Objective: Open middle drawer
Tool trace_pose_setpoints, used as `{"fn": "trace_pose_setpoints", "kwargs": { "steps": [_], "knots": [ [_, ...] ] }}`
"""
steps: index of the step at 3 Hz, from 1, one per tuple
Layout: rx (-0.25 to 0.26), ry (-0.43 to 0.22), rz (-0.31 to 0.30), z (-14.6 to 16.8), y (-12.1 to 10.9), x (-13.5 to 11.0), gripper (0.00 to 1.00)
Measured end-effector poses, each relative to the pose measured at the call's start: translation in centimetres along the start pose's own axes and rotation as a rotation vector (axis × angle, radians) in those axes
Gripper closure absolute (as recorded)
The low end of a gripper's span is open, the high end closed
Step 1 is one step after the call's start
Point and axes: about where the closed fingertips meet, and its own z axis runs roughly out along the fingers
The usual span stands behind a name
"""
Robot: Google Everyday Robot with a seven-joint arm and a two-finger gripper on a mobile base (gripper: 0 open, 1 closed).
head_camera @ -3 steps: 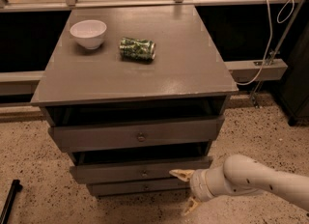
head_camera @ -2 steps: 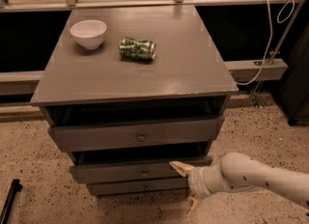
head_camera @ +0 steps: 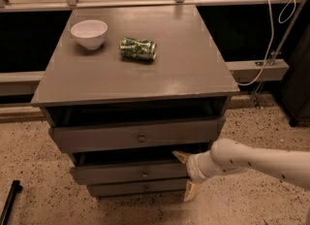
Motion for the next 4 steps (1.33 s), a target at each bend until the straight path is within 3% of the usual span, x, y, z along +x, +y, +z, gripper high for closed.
{"fn": "trace_pose_setpoints", "kwargs": {
  "steps": [1, 2, 4],
  "knots": [
    [-0.017, 0.039, 0.041, 1.4, -0.9, 2.2, 0.00],
    [-0.012, 0.046, 0.065, 2.1, -1.5, 3.2, 0.07],
    [-0.031, 0.025, 0.032, 1.2, -0.2, 1.6, 0.53]
  ]
}}
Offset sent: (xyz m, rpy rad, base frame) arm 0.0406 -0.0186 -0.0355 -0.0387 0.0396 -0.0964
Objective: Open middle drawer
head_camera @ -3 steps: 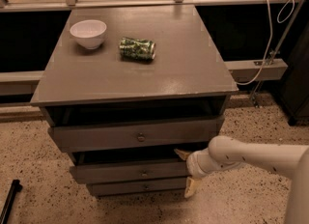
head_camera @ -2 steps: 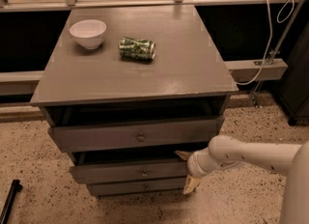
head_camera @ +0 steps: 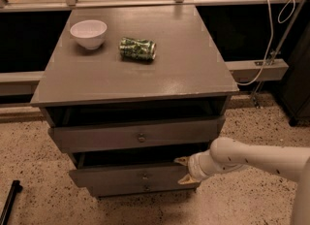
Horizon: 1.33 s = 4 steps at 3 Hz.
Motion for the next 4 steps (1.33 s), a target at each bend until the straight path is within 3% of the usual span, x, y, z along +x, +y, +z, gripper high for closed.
{"fn": "trace_pose_setpoints", "kwargs": {
  "steps": [1, 2, 4],
  "knots": [
    [-0.042, -0.017, -0.013, -0.33, 1.54, -0.78, 0.84],
    [-0.042, -0.017, -0.013, -0.96, 1.33, -1.13, 0.92],
    [-0.042, -0.017, -0.013, -0.95, 1.34, -1.14, 0.50]
  ]
}}
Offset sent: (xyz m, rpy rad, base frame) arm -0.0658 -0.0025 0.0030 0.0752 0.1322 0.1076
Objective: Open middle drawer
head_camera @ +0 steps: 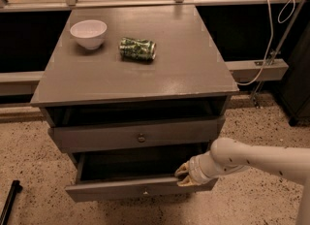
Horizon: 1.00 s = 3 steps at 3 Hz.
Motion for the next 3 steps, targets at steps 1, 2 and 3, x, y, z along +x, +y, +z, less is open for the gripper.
{"fn": "trace_pose_setpoints", "kwargs": {
  "steps": [1, 2, 3],
  "knots": [
    [0.000, 0.000, 0.000, 0.00, 0.00, 0.00, 0.27],
    [0.000, 0.000, 0.000, 0.00, 0.00, 0.00, 0.04],
    [0.000, 0.000, 0.000, 0.00, 0.00, 0.00, 0.00]
  ]
}}
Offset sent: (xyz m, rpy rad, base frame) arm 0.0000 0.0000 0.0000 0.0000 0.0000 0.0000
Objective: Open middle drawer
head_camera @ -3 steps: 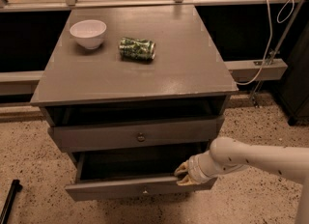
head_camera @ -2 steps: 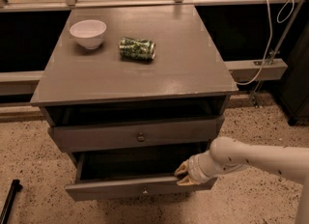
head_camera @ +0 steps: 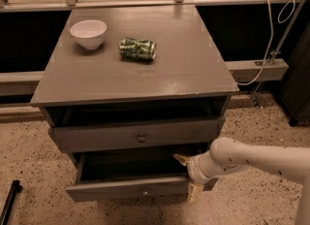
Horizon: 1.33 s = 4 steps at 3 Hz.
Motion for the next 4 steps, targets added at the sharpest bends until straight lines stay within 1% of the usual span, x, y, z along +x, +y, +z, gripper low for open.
{"fn": "trace_pose_setpoints", "kwargs": {
  "steps": [1, 2, 3, 4],
  "knots": [
    [-0.102, 0.021, 0.039, 1.1, 1.7, 0.4, 0.03],
    [-0.187, 0.045, 0.077, 1.5, 3.5, 0.9, 0.25],
    [-0.228, 0.051, 0.096, 0.9, 5.1, 0.6, 0.47],
    [-0.249, 0.051, 0.079, -2.0, 6.8, -1.3, 0.56]
  ]
}}
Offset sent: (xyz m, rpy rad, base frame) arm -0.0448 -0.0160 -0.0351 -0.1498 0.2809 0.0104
